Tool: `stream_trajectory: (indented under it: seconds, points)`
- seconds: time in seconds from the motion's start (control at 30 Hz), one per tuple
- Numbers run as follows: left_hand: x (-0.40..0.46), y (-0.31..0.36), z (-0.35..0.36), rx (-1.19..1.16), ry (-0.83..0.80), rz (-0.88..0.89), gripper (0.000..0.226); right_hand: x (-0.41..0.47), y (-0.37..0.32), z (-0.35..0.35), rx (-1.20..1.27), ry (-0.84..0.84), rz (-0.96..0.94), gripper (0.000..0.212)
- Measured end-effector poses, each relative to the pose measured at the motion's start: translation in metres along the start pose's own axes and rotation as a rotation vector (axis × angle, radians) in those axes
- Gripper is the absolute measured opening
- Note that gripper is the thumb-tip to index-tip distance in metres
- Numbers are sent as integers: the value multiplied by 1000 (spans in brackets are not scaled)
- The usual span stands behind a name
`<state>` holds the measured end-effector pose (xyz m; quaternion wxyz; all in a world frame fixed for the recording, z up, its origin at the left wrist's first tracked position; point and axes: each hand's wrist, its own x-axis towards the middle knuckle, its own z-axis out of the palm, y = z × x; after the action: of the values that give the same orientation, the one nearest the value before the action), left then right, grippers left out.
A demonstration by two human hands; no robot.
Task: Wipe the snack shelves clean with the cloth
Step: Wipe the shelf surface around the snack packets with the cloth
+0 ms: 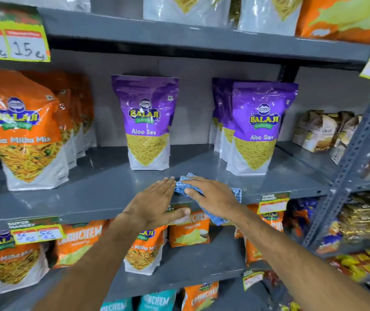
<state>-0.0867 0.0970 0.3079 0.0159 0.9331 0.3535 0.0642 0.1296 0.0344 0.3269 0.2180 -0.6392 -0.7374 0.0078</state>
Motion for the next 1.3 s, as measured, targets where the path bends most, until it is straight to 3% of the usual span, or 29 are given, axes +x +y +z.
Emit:
stream_trajectory:
  seconds: [0.23, 0.37, 0.53, 0.63, 0.73, 0.83, 0.93, 1.03, 1.1, 1.3]
  points:
    - [66, 81, 9, -20, 15, -27, 149, -36, 78, -38, 3, 9, 37, 39]
    - [96, 123, 9, -109, 10, -135, 163, -62, 138, -64, -18, 23, 72, 37]
    - [118, 141, 23, -40, 44, -251, 163, -87, 217, -92, -20, 58, 82, 39]
    - [118, 145, 25, 16, 59, -273, 149, -86, 258, -108, 68, 36, 123, 37]
    - [118, 145, 27, 48, 72, -290, 136, -55, 292, -129, 339, 277, 219, 32]
    - [118, 144, 30, 44, 93, -307, 135, 14, 332, -136, 376, 486, 430, 40]
    - [117, 146, 28, 44, 110, -320, 137, 79, 363, -116, 284, 332, 624, 48]
    - [117, 147, 28, 51, 114, -329, 134, 123, 389, -96, 48, 25, 445, 47]
    - [117, 146, 29, 48, 133, -332, 134, 144, 394, -94, -14, -74, 339, 52]
    - [117, 146, 28, 40, 116, -341, 132, 170, 394, -92, 8, -95, 126, 39]
